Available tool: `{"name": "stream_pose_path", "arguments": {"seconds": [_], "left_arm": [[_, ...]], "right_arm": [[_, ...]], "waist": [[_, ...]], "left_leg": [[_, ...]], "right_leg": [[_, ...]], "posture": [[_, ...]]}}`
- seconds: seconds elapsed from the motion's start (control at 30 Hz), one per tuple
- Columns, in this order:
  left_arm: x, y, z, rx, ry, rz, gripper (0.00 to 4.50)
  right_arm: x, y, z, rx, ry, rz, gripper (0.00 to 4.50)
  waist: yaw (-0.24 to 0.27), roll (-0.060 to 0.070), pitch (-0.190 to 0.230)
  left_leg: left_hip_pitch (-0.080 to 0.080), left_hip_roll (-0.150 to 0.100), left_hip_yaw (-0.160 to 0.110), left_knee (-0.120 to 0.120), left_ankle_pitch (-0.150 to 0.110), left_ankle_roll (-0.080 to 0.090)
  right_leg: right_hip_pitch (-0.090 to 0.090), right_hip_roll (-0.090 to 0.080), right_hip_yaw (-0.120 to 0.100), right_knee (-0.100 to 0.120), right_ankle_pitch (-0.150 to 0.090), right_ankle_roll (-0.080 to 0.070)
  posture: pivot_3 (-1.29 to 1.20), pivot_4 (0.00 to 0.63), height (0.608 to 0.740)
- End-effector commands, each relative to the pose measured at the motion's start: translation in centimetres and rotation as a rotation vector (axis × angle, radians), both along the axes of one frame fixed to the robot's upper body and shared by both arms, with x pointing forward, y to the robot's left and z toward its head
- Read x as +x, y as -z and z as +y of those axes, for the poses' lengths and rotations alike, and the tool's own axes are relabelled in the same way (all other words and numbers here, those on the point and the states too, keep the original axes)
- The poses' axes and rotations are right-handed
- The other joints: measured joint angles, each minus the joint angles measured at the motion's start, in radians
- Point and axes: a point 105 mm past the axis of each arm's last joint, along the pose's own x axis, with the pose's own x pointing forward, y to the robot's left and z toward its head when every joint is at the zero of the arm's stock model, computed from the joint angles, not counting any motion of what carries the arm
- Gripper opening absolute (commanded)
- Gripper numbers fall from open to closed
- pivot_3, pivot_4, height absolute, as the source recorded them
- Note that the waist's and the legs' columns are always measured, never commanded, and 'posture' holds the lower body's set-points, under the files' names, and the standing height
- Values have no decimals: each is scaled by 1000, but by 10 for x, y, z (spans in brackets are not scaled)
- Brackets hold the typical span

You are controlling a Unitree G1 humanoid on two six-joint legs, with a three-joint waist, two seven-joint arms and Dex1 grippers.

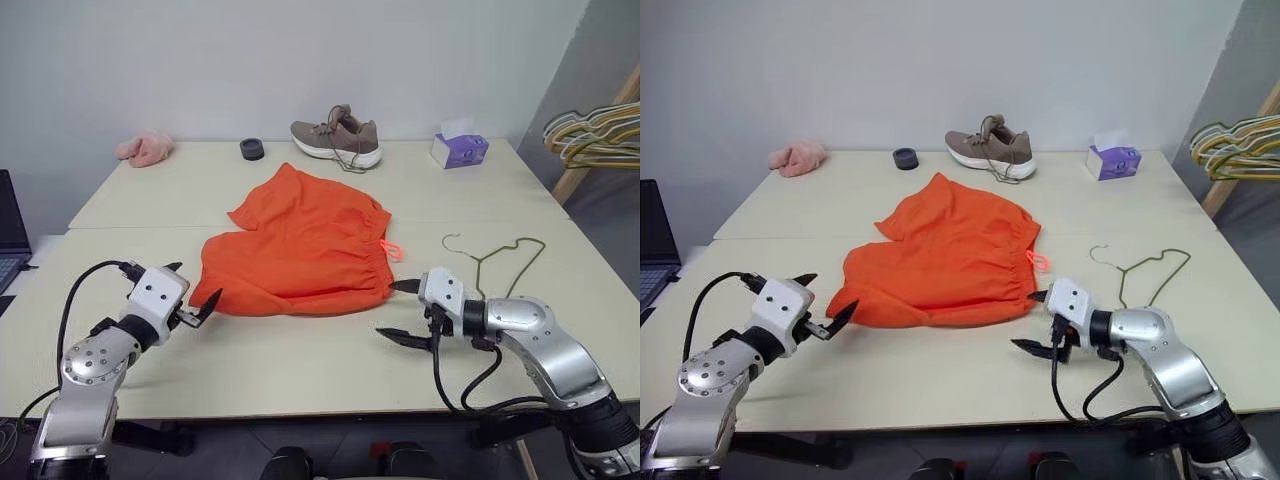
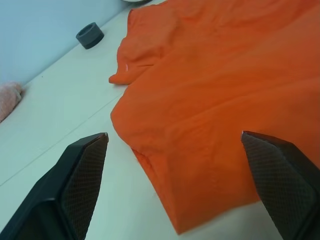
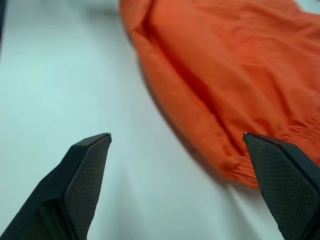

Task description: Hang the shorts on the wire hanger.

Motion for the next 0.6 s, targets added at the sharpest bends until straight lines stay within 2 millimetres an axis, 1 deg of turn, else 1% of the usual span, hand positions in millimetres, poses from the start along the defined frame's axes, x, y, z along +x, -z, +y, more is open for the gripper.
{"name": "stream_pose_path", "arguments": {"seconds": [0.03,0.13,0.27,0.37,0.5,0.57,0.6], "left_arm": [[5,-1,-2,-55,21,31,4486],[3,12,-6,-117,41,130,4486],[-10,38,-18,-159,110,303,4486],[-11,42,-22,-164,125,326,3885],[-14,43,-26,-166,157,332,2660],[-14,42,-27,-172,158,324,2047],[-14,39,-27,-184,162,312,1719]], "right_arm": [[-4,-11,4,-10,-52,-51,4500],[-4,-11,3,-23,-58,-66,4500],[-1,-16,3,-34,-61,-99,4500],[3,-20,2,-33,-53,-117,4500],[9,-22,2,-57,-45,-161,4500],[13,-21,4,-88,-60,-210,4500],[21,-14,5,-155,-62,-268,4500]], "waist": [[-1,0,0],[-4,0,0],[-11,0,0],[-18,0,0],[-24,0,0],[-25,0,0],[-26,0,0]], "left_leg": [[0,0,0,0,0,0],[0,0,-1,0,0,0],[0,0,-1,0,0,0],[0,0,-1,0,0,0],[0,1,-2,0,0,0],[0,1,-2,0,0,0],[0,1,-2,0,0,0]], "right_leg": [[0,0,0,0,0,0],[0,0,0,0,0,0],[0,0,1,0,0,0],[0,0,0,0,0,0],[0,0,0,1,0,0],[-1,0,0,1,0,0],[-1,0,1,1,0,0]], "posture": [[-53,46,740],[-62,48,740],[-74,48,740],[-78,46,740],[-78,46,740],[-87,43,740],[-86,43,740]]}}
